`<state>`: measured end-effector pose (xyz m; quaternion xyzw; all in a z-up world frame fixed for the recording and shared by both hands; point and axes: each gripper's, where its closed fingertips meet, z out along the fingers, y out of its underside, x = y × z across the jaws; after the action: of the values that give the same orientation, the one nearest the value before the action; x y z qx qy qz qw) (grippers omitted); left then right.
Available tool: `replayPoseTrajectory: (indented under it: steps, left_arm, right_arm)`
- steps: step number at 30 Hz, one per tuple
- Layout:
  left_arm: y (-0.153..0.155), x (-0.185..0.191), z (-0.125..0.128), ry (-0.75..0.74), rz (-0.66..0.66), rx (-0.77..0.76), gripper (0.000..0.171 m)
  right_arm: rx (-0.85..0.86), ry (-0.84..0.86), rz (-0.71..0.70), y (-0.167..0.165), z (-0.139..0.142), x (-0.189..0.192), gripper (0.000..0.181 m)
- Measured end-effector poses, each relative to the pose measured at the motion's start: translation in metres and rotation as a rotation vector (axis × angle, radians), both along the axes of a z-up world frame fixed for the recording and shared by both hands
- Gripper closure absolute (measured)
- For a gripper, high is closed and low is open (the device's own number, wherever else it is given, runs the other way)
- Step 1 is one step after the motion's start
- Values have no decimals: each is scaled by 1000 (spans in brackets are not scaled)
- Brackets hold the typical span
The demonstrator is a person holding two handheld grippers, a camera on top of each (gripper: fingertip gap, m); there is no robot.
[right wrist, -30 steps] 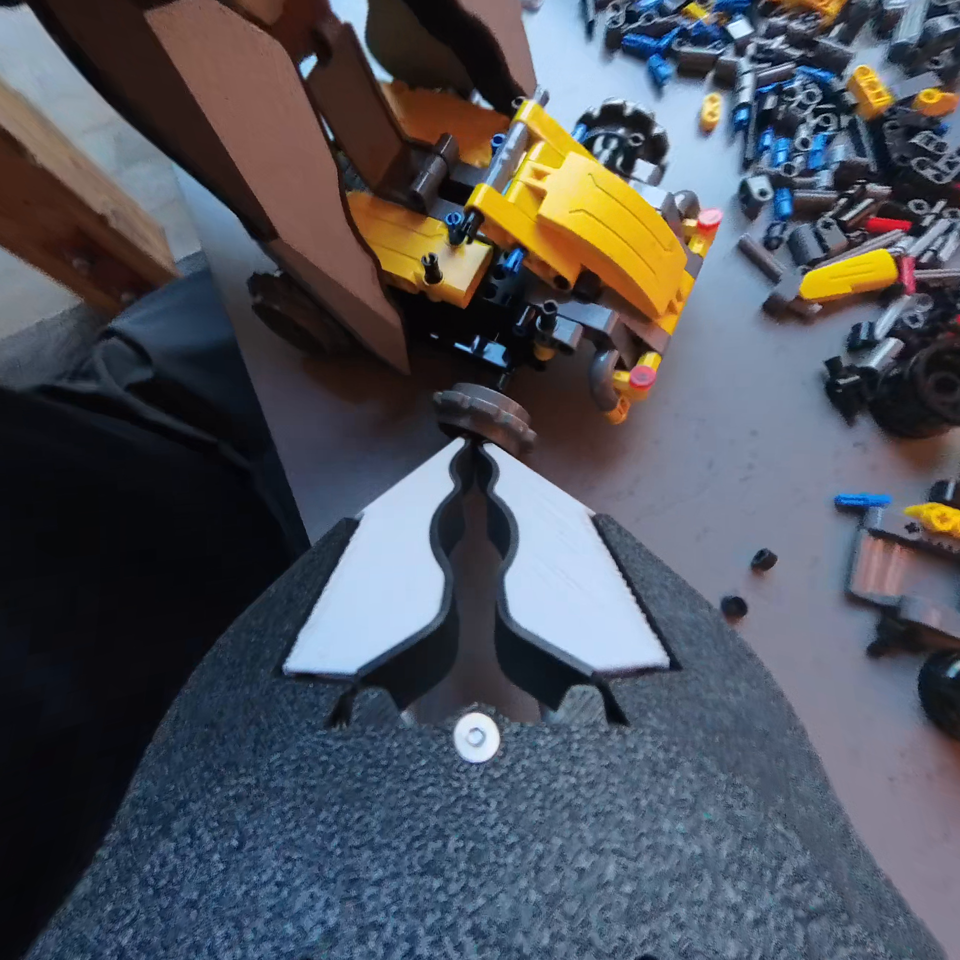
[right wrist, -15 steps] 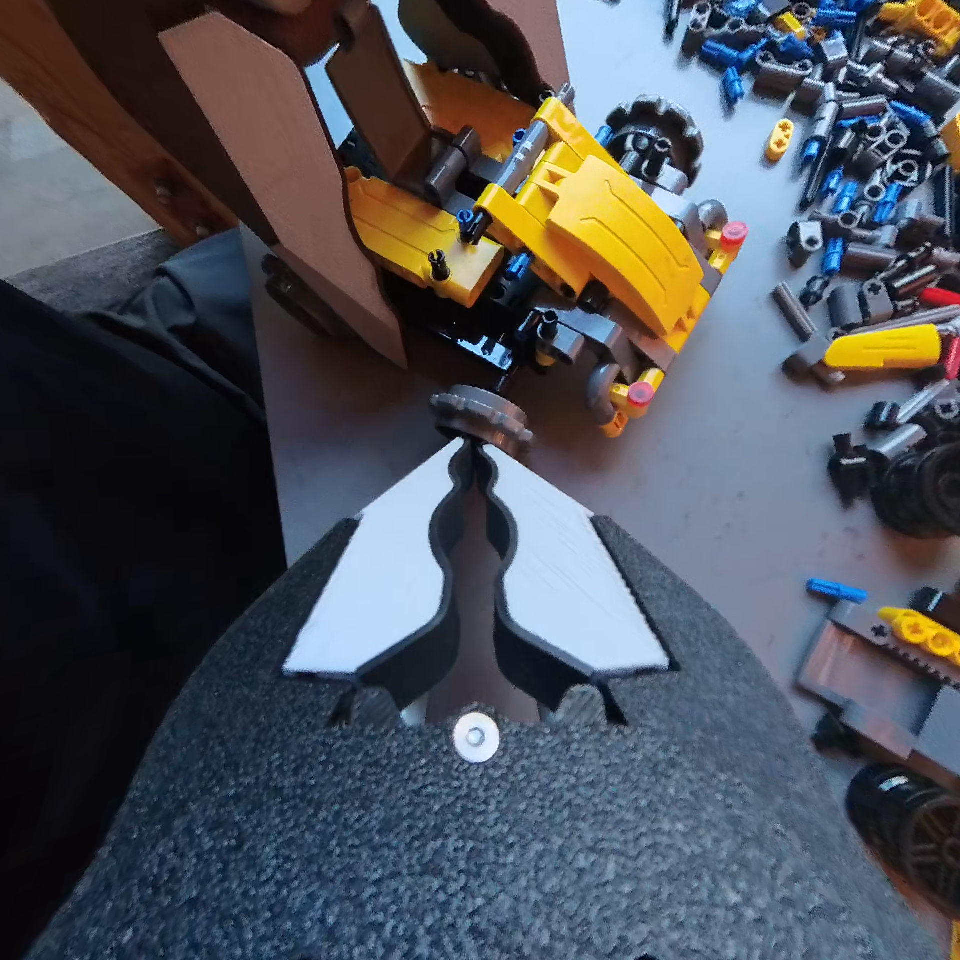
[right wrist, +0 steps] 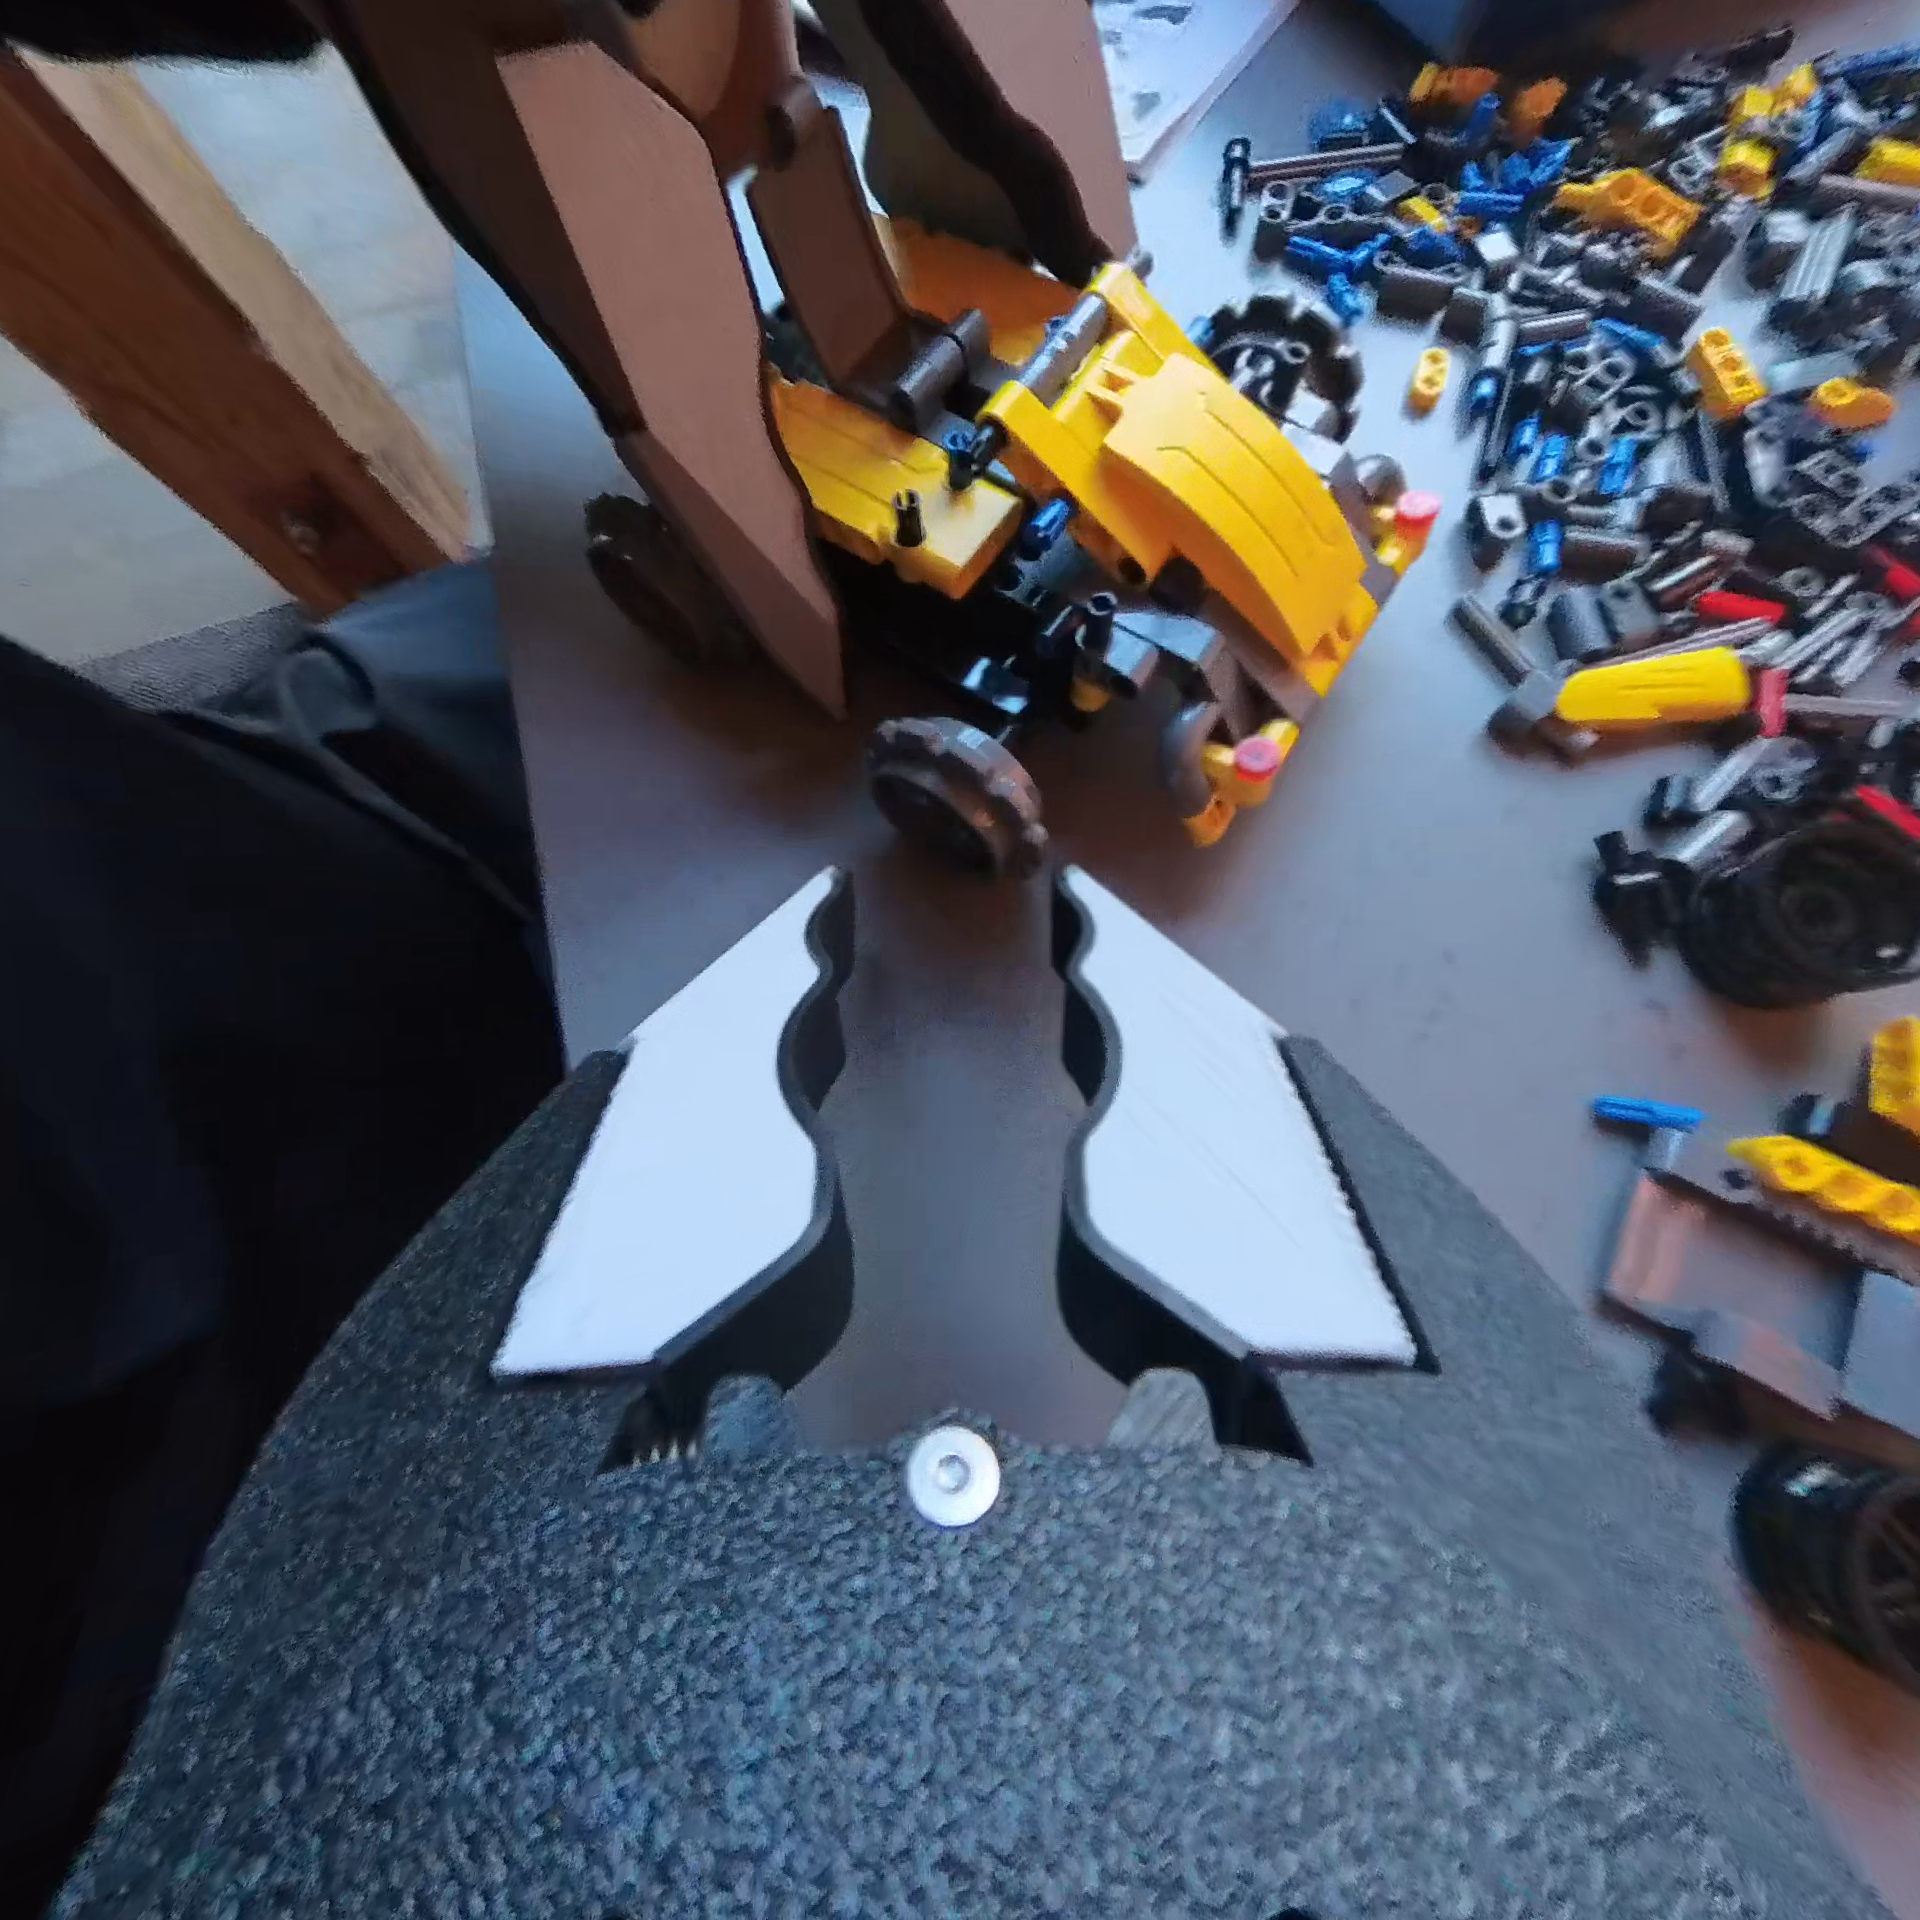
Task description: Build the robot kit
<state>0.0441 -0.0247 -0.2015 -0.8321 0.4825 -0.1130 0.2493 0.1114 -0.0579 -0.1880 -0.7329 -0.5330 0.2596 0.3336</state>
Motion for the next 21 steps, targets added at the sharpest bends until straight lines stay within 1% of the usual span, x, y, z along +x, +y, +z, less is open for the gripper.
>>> replayPoseTrajectory:
  steps: [1,3,7,10,13,15,17,19,21]
  left_arm:
    - [0,-1,0,1,-5,1,72]
    - [0,-2,0,-5,-5,0,72]
    - [2,-3,5,-52,76,-56,76]
    - [1,-5,10,-68,89,-41,79]
    - [-2,-10,13,-76,79,-43,81]
    - [-5,-12,6,-30,55,-84,77]
    - [-2,-9,1,31,20,-79,74]
    - [0,-6,-1,77,2,-84,72]
    - [1,-4,-2,91,-35,-81,71]
  right_arm:
    - [48,-26,-2,3,-2,1,140]
    - [114,-40,14,7,-2,2,140]
    - [85,-24,35,6,-2,3,136]
    - [85,-24,31,7,-2,3,137]
    - [133,-26,58,5,1,3,136]
    - [185,-24,110,3,4,2,134]
    - [219,-58,154,4,2,0,134]
    - [191,-104,187,0,-3,-5,140]
    - [207,-129,163,4,-4,-6,157]
